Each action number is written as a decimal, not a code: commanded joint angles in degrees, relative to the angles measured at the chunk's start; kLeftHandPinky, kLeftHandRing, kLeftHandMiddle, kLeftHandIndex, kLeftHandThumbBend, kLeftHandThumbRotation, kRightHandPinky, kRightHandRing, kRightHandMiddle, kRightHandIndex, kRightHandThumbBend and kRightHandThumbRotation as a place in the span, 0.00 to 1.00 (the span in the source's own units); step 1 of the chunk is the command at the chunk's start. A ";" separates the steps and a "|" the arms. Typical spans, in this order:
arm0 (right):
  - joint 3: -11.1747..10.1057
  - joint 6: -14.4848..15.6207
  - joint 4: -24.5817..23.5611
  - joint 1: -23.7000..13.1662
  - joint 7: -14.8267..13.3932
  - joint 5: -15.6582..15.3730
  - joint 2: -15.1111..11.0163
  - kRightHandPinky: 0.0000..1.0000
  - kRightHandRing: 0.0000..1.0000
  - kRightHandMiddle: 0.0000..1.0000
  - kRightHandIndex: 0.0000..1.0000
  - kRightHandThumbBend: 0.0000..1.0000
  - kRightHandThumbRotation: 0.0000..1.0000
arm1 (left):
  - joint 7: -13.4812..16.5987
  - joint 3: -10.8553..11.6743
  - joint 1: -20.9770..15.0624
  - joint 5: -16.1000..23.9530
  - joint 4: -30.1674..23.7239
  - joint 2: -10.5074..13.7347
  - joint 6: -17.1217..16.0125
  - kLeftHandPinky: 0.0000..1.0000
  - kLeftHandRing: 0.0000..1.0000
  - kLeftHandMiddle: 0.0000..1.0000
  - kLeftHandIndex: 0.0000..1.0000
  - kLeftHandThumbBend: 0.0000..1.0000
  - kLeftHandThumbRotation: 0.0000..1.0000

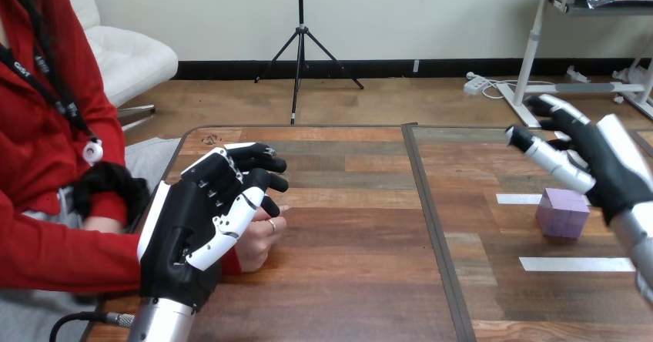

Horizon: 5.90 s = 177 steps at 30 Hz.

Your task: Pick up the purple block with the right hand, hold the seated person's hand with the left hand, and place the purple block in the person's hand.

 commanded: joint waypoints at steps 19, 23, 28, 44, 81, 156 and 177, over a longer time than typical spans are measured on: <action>6.48 7.82 14.42 -18.91 -5.64 -8.88 -6.45 0.72 0.86 0.91 0.93 1.00 0.81 | -0.10 0.70 -2.80 -0.37 0.35 0.09 -1.57 0.37 0.55 0.60 0.58 0.40 0.24; 7.70 7.32 17.97 -20.56 -7.10 -10.22 -6.85 0.73 0.88 0.91 0.92 1.00 0.78 | 0.01 0.63 -2.71 -0.44 0.10 -0.02 -1.25 0.37 0.55 0.60 0.57 0.40 0.23; 8.43 7.70 21.32 -21.96 -7.64 -10.44 -6.65 0.73 0.89 0.90 0.91 1.00 0.72 | 0.03 0.65 -2.61 -0.66 -0.07 -0.05 -0.87 0.37 0.55 0.60 0.57 0.41 0.23; 12.03 12.24 27.16 -24.22 -8.97 -11.34 -5.72 0.72 0.88 0.89 0.91 1.00 0.56 | -0.57 0.64 -2.54 -1.30 -0.49 0.15 -0.38 0.38 0.55 0.60 0.57 0.42 0.20; 16.50 19.41 31.37 -23.92 -5.25 -11.38 -3.31 0.68 0.85 0.88 0.88 1.00 0.50 | -0.67 0.69 -2.71 -1.60 -0.95 0.32 0.23 0.37 0.54 0.59 0.57 0.44 0.18; 17.85 16.97 31.95 -21.95 -8.89 -10.91 -1.04 0.59 0.67 0.72 0.72 0.83 0.04 | -0.66 1.48 -3.45 -1.50 -0.74 0.55 -1.11 0.36 0.51 0.55 0.55 0.44 0.16; 17.53 17.03 32.29 -21.66 -10.92 -10.70 -0.82 0.50 0.54 0.58 0.60 0.74 0.00 | 0.53 1.74 -3.08 -0.40 -2.00 0.39 -0.63 0.36 0.51 0.55 0.54 0.43 0.17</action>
